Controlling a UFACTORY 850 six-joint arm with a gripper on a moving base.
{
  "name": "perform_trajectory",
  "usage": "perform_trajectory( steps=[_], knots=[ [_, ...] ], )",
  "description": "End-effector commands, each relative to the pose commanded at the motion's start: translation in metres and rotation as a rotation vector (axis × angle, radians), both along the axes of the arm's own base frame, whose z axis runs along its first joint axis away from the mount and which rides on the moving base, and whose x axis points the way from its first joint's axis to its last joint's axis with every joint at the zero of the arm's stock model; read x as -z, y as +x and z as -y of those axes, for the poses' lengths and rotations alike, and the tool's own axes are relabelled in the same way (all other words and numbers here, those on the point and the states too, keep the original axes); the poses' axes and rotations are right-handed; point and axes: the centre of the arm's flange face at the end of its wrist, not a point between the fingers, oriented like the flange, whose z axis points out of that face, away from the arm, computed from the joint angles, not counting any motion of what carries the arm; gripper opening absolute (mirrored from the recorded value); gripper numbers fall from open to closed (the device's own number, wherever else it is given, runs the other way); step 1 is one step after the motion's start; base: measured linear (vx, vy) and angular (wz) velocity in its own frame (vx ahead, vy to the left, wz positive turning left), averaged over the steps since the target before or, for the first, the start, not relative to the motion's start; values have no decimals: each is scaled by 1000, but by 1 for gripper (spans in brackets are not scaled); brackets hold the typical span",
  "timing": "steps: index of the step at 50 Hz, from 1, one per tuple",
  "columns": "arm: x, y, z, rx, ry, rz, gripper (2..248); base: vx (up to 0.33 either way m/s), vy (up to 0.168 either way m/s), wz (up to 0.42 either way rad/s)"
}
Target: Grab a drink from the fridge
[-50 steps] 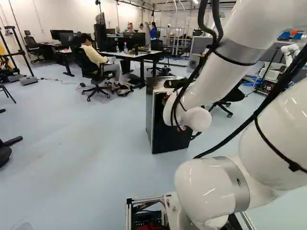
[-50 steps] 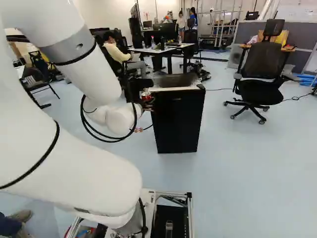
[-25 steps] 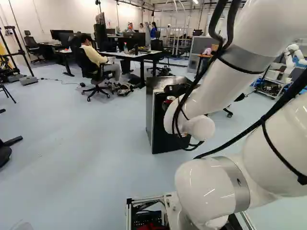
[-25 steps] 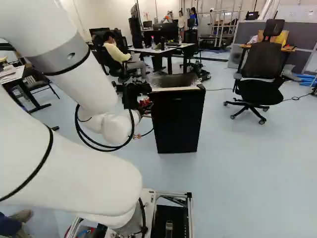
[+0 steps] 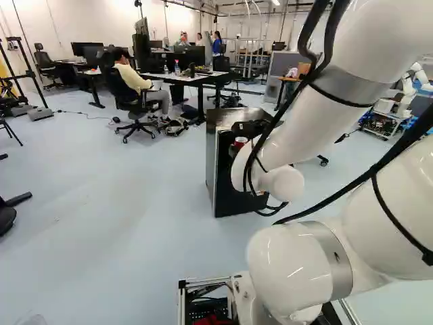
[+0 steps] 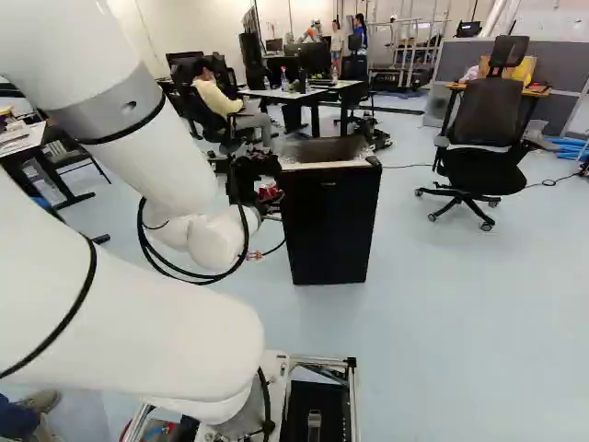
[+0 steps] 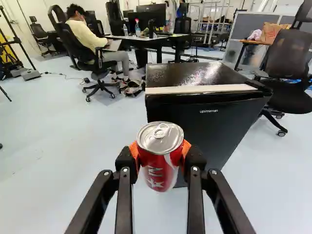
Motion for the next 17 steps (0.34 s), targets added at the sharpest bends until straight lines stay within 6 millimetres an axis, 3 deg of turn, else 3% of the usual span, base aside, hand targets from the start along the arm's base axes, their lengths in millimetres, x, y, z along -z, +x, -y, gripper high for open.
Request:
perform_trajectory(
  steps=[17],
  knots=[
    [0, 0, 0, 0, 0, 0, 101, 0, 0, 0]
  ],
)
